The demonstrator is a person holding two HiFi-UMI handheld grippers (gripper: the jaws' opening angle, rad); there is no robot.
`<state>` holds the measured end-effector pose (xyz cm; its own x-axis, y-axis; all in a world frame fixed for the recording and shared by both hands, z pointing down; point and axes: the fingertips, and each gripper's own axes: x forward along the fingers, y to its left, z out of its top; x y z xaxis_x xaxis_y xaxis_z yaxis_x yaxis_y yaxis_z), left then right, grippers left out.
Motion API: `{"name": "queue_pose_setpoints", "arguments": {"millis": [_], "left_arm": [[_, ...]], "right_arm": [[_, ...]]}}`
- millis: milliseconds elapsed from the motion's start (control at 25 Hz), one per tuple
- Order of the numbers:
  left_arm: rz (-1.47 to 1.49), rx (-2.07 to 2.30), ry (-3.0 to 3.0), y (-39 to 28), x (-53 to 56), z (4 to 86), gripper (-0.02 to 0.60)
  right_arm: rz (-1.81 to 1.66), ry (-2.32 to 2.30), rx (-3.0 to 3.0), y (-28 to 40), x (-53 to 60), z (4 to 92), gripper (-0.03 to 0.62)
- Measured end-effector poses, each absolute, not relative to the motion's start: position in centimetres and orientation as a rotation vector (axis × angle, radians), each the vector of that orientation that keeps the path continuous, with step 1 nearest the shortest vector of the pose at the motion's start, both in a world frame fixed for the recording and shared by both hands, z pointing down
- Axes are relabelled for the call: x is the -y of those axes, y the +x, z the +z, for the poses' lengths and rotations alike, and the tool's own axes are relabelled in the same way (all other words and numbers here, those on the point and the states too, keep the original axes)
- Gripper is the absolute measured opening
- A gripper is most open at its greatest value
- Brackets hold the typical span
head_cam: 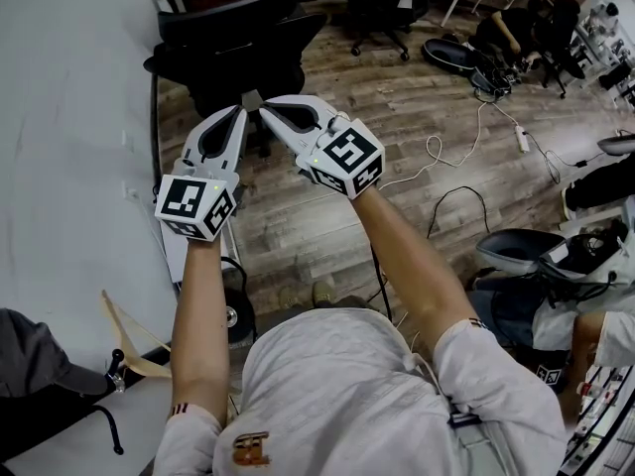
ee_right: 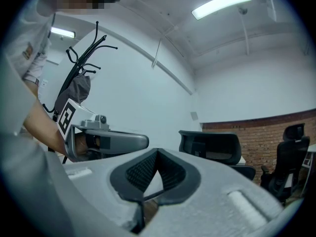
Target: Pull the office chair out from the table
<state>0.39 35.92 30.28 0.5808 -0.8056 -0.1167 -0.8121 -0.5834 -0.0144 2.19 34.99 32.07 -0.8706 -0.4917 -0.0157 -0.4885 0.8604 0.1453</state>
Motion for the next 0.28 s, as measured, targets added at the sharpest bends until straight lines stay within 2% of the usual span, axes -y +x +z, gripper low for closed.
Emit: {"name": "queue_pose_setpoints", "arguments": {"millis": [280], "left_arm": [[0.142, -1.398, -2.735, 0.3, -35.78, 30.43, 0.0]], "right_arm": [[-0.229, 0.797, 3.01, 2.23, -34.87, 32.03, 0.0]]}}
